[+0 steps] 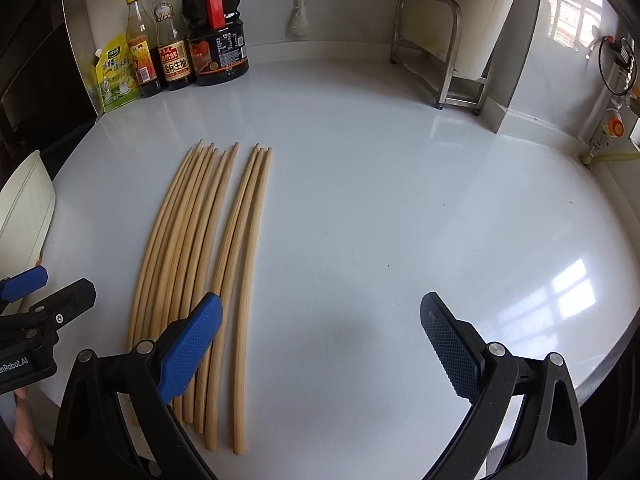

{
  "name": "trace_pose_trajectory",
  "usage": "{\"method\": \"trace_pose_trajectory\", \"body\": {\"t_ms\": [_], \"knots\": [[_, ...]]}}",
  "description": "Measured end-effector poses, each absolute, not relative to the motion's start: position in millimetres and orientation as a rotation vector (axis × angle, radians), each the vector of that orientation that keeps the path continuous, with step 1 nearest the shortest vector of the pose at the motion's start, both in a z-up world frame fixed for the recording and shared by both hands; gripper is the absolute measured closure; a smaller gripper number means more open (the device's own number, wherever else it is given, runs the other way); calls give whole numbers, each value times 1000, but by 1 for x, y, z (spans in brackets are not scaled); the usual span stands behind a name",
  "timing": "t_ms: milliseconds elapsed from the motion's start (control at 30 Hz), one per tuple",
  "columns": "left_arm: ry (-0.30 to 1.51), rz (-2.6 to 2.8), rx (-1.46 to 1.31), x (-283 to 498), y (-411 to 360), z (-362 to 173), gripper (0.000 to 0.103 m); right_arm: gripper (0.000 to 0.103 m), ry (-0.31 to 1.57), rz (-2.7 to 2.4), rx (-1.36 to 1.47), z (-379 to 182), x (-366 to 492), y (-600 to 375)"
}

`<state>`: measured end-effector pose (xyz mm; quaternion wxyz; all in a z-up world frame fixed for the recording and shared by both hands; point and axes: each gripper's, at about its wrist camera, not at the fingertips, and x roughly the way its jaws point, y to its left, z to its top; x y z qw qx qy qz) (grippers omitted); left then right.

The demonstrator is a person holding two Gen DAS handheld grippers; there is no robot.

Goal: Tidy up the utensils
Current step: 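Move the right tool over the chopsticks and close on one chopstick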

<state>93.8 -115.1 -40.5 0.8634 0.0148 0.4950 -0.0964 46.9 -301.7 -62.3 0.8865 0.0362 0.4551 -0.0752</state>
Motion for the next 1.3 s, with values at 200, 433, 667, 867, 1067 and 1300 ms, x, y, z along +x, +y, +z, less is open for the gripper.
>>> {"method": "trace_pose_trajectory", "body": {"t_ms": [200, 433, 667, 867, 1067, 1300], "knots": [[1067, -205, 11, 106, -116, -49, 6, 8, 981, -151, 25, -73, 60, -298], [1064, -209, 22, 109, -123, -53, 6, 9, 980, -177, -46, -79, 64, -299], [1080, -211, 32, 112, -130, -61, 6, 9, 970, -188, -25, -79, 64, -317], [1070, -198, 65, 113, -137, -63, 6, 9, 962, -182, -14, -81, 61, -324], [1063, -166, 101, 114, -135, -67, 6, 9, 949, -186, -28, -80, 60, -324], [1050, -174, 103, 124, -139, -67, 6, 24, 915, -155, -38, -80, 62, -322]]}}
